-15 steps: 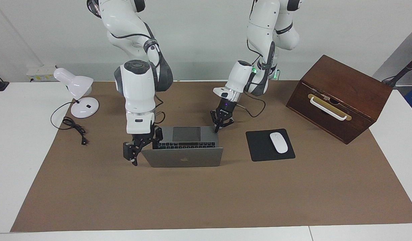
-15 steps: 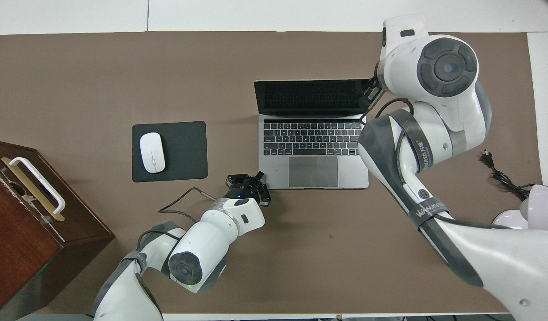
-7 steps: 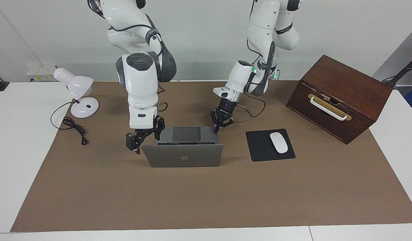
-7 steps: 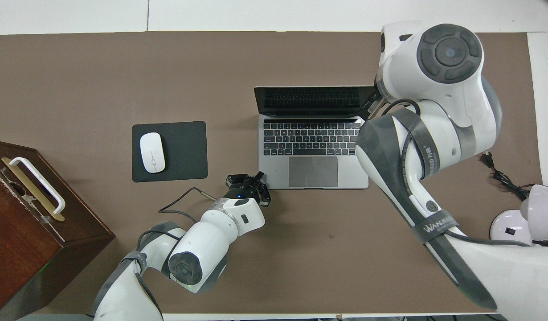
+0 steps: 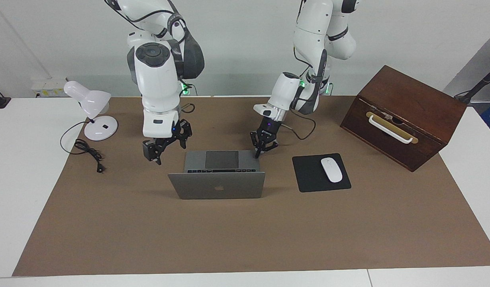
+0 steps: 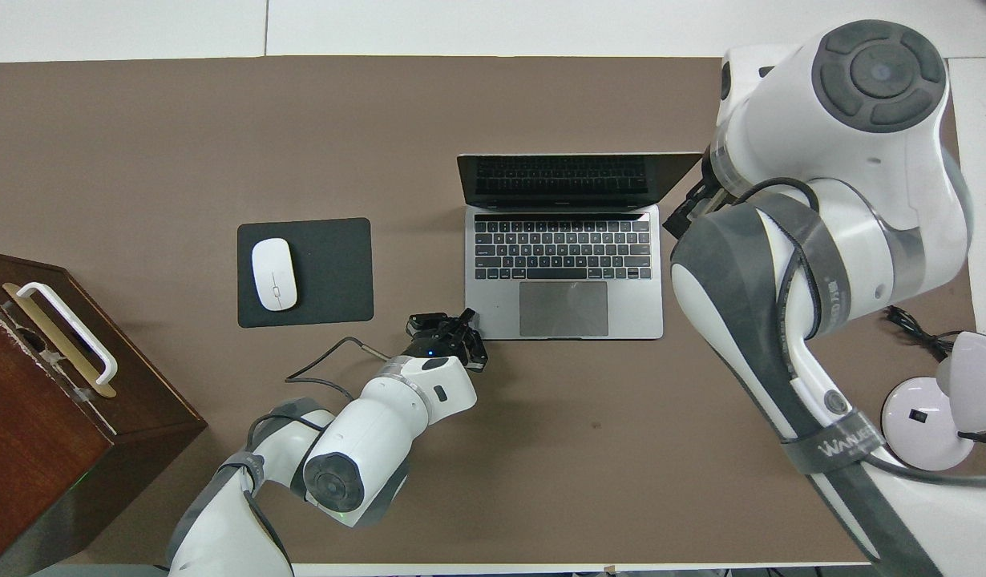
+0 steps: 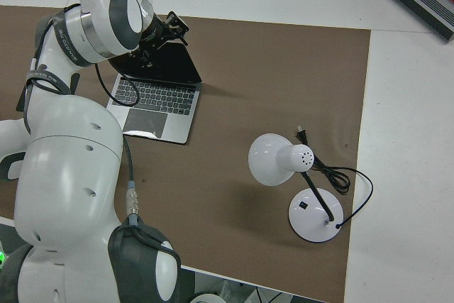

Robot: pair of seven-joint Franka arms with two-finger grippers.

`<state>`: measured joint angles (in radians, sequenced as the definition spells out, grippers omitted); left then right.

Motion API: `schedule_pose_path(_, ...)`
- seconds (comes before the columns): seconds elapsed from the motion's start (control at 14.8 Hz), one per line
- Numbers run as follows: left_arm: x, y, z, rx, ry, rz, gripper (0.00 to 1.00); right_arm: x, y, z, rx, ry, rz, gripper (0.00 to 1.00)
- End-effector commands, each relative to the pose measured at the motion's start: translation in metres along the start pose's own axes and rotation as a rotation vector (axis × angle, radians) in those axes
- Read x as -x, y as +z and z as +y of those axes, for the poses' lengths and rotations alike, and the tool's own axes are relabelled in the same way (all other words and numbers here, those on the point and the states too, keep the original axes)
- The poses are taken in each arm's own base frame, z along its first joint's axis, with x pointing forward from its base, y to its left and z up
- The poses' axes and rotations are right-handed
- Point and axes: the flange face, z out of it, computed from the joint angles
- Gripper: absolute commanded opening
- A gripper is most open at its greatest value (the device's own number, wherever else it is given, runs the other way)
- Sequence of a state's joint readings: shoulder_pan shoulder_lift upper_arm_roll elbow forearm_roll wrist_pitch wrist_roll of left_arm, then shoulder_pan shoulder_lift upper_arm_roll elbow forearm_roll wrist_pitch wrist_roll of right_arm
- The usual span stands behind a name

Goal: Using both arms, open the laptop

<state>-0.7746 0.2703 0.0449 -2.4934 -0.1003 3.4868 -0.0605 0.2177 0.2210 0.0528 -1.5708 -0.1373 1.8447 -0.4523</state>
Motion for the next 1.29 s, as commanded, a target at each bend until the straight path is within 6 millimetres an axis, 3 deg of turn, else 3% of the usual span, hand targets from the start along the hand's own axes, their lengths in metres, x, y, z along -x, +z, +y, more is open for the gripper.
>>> schedule_pose_path(0.0,0.001,0.011,0.007,0.004,0.001,0.004,0.00,0.029,-0.015,0.017,-0.058,0.095,-0.013,1.00)
schedule_pose_path(0.2,-0.012,0.011,0.007,0.004,-0.019,-0.004,0.00,0.055,-0.019,0.034,-0.111,0.215,-0.050,1.00)
schedule_pose_path(0.47,-0.042,0.010,0.009,0.006,-0.031,-0.069,0.00,0.081,-0.040,0.038,-0.148,0.392,-0.088,1.00)
schedule_pose_path(0.68,-0.062,0.007,0.008,0.005,-0.039,-0.100,0.00,0.098,-0.061,0.038,-0.179,0.430,-0.078,1.00)
schedule_pose_path(0.88,-0.085,0.003,-0.002,-0.004,-0.057,-0.140,0.00,0.118,-0.077,0.039,-0.189,0.513,-0.102,1.00)
schedule_pose_path(1.22,-0.135,-0.012,-0.025,-0.020,-0.087,-0.243,0.00,0.129,-0.070,0.043,-0.194,0.569,-0.126,1.00)
